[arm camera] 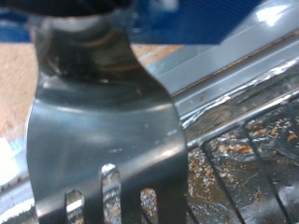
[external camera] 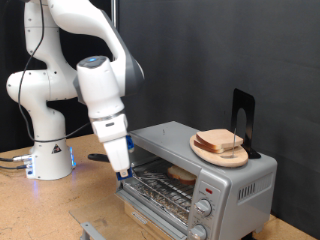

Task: Make a piece of toast with the oven

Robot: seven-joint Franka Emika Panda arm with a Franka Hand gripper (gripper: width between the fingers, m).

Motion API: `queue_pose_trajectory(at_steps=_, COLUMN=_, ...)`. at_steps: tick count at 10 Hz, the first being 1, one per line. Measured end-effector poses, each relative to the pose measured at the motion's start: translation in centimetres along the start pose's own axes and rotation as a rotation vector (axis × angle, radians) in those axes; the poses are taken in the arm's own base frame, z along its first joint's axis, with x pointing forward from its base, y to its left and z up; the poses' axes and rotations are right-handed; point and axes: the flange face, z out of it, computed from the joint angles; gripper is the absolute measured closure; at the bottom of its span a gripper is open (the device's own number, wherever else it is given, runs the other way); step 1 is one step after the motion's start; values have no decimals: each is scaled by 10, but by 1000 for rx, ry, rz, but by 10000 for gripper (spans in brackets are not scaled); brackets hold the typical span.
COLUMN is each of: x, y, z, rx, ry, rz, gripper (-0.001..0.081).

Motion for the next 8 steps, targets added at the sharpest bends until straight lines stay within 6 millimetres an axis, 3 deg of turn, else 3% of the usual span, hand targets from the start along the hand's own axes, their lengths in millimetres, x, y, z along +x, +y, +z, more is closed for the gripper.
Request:
queue_pose_trajectory(at_steps=2, x=-17, y=14, z=-11, rx=50, ry=7, rz=101, gripper=406)
queue_pose_trajectory(at_steps=5, x=-17, y=15, z=-13, rx=99, ry=72, rz=115, gripper=406)
queue_pose_trajectory(at_steps=8, x=-34, y=30, z=-33, rx=166, ry=166, rz=129, gripper=406)
